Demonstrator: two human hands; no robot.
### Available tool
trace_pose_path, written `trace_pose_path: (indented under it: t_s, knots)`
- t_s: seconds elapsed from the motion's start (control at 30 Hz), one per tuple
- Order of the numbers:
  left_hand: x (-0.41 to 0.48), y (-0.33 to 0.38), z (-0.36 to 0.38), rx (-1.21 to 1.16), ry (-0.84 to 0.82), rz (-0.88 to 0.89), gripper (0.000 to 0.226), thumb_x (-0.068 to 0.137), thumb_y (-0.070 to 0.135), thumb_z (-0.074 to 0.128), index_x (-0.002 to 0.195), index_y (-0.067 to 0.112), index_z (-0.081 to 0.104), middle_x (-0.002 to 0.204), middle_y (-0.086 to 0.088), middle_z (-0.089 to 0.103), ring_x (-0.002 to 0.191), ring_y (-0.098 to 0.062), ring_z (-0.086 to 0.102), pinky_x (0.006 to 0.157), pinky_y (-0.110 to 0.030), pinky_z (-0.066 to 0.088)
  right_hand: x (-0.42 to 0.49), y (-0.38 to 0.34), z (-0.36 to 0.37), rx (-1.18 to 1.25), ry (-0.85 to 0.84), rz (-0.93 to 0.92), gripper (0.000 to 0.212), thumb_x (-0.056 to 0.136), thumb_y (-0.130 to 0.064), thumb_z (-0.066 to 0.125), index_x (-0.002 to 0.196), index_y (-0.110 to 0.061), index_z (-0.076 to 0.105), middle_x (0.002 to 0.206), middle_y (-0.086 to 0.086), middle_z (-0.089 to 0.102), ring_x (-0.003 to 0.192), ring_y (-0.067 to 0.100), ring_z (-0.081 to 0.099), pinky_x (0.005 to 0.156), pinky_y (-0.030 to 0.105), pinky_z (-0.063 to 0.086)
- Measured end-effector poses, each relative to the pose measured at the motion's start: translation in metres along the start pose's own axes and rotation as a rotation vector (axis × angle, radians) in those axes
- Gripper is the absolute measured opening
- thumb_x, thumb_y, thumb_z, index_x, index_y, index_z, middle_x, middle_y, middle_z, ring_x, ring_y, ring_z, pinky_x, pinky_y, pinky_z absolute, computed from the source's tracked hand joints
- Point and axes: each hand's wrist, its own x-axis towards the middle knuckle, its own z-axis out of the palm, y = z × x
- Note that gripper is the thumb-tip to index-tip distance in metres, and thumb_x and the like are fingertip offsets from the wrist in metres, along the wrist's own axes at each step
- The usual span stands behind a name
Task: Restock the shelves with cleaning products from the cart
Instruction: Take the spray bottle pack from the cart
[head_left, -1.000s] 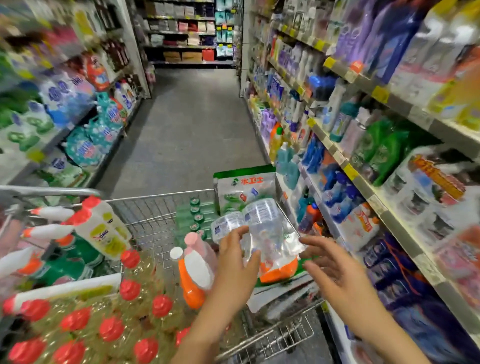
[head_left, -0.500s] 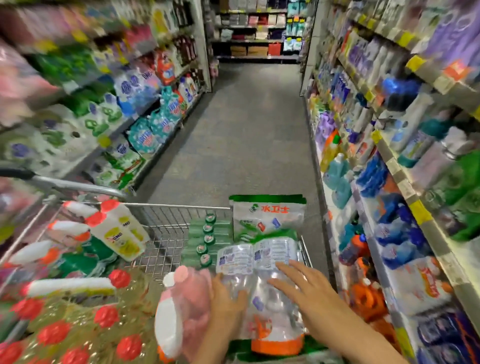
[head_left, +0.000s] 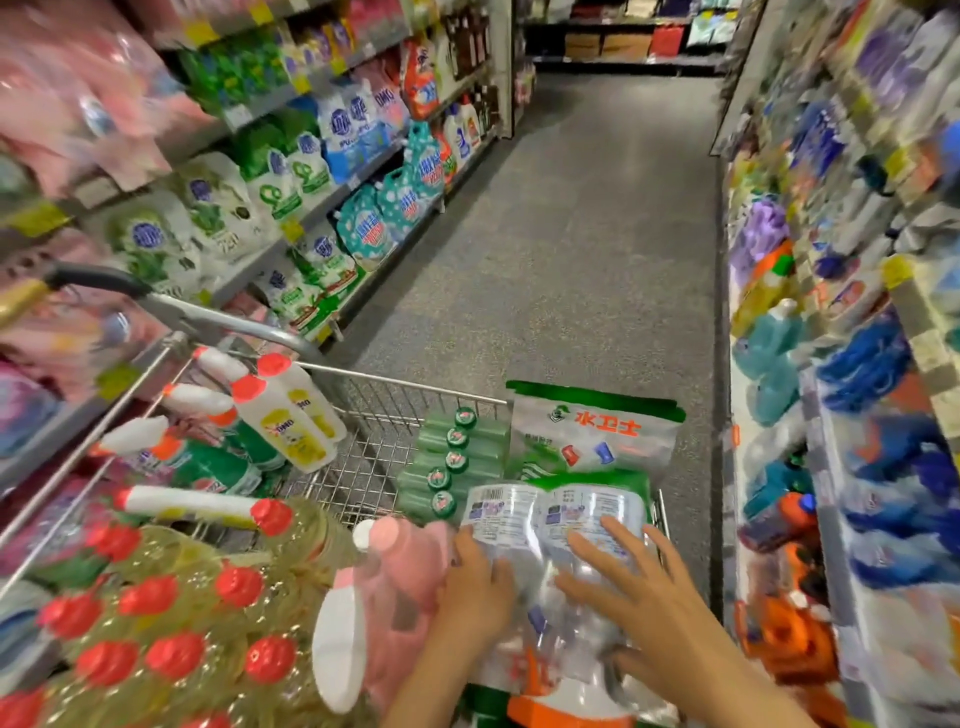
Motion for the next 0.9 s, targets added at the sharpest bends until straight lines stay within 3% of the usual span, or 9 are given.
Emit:
trace_pose_path:
  t_s: [0.17, 0.3, 0.5, 0.57, 0.6, 0.63, 0.7, 0.8, 0.9]
  knots:
    - [0.0, 0.019, -0.036, 0.001, -0.02, 0.022, 0.045, 0.104, 0.032, 0.027, 0.146, 0.015, 0.029, 0.146, -0.007, 0.04, 0.132, -0.023, 0.042, 0.099, -0.022, 0.035, 0.008, 0.021, -0.006, 0.487, 0.239, -0.036, 0.077, 0.072, -0.022, 0.078, 0.133, -0.05, 0.041, 0.151, -0.023, 0.028, 0.148, 0.01, 0.007, 0.119, 0.043, 0.001]
    - [-0.005, 0.035, -0.071, -0.483, -0.106, 0.058, 0.032, 0.104, 0.016, 0.031, 0.114, 0.012, 0.06, 0.098, -0.003, 0.069, 0.084, -0.013, 0.063, 0.072, -0.023, 0.05, 0.028, 0.023, -0.026, 1.03, 0.471, 0.06, 0.044, 0.084, -0.029, 0.072, 0.123, -0.042, 0.06, 0.127, -0.014, 0.058, 0.128, 0.006, 0.045, 0.113, 0.033, 0.03]
    - [0.006, 0.053, -0.08, -0.6, -0.088, 0.142, 0.031, 0.106, 0.021, 0.029, 0.118, 0.02, 0.058, 0.094, -0.001, 0.062, 0.076, -0.012, 0.056, 0.067, -0.022, 0.047, 0.046, 0.025, -0.033, 1.286, 0.526, 0.255, 0.02, 0.077, -0.032, 0.063, 0.097, -0.029, 0.065, 0.096, -0.017, 0.071, 0.093, -0.004, 0.063, 0.082, 0.014, 0.047]
    - [0.013, 0.052, -0.084, -0.647, -0.091, 0.16, 0.03, 0.105, 0.021, 0.03, 0.121, 0.024, 0.055, 0.098, -0.007, 0.062, 0.08, -0.014, 0.059, 0.079, -0.024, 0.051, 0.051, 0.024, -0.04, 1.327, 0.559, 0.29, 0.024, 0.085, -0.041, 0.065, 0.102, -0.024, 0.064, 0.099, -0.016, 0.071, 0.094, -0.003, 0.063, 0.079, 0.013, 0.045]
    - [0.015, 0.05, -0.085, -0.623, -0.094, 0.177, 0.03, 0.104, 0.017, 0.033, 0.125, 0.024, 0.053, 0.101, -0.013, 0.062, 0.115, -0.022, 0.037, 0.086, -0.03, 0.049, 0.054, 0.023, -0.042, 1.34, 0.588, 0.301, 0.031, 0.085, -0.05, 0.065, 0.103, -0.025, 0.063, 0.1, -0.02, 0.07, 0.093, -0.006, 0.062, 0.078, 0.008, 0.044]
    - [0.018, 0.048, -0.085, -0.572, -0.092, 0.2, 0.032, 0.103, 0.013, 0.038, 0.129, 0.026, 0.051, 0.101, -0.012, 0.061, 0.081, -0.004, 0.037, 0.086, -0.032, 0.048, 0.056, 0.023, -0.045, 1.336, 0.614, 0.328, 0.037, 0.081, -0.058, 0.063, 0.101, -0.027, 0.062, 0.098, -0.025, 0.068, 0.09, -0.011, 0.061, 0.076, 0.004, 0.042]
    - [0.022, 0.046, -0.083, -0.456, -0.088, 0.242, 0.041, 0.096, 0.014, 0.053, 0.132, 0.032, 0.047, 0.117, -0.003, 0.058, 0.099, -0.017, 0.058, 0.095, -0.038, 0.048, 0.057, 0.022, -0.048, 1.369, 0.654, 0.367, 0.038, 0.079, -0.063, 0.058, 0.098, -0.031, 0.062, 0.096, -0.032, 0.066, 0.09, -0.014, 0.059, 0.079, 0.002, 0.041]
    - [0.023, 0.052, -0.082, -0.292, -0.076, 0.304, 0.06, 0.083, 0.03, 0.071, 0.135, 0.035, 0.041, 0.135, 0.002, 0.042, 0.123, -0.018, 0.048, 0.103, -0.047, 0.045, 0.056, 0.025, -0.053, 1.501, 0.654, 0.399, 0.051, 0.081, -0.047, 0.055, 0.121, -0.017, 0.062, 0.125, -0.007, 0.065, 0.119, 0.01, 0.057, 0.109, 0.034, 0.039]
    - [0.024, 0.06, -0.081, -0.276, -0.073, 0.452, 0.049, 0.085, 0.033, 0.069, 0.129, 0.029, 0.048, 0.134, 0.012, 0.049, 0.123, -0.006, 0.05, 0.103, -0.036, 0.046, 0.054, 0.028, -0.072, 1.554, 0.672, 0.377, 0.034, 0.081, -0.047, 0.055, 0.102, -0.026, 0.071, 0.106, -0.006, 0.073, 0.103, 0.009, 0.066, 0.093, 0.031, 0.047]
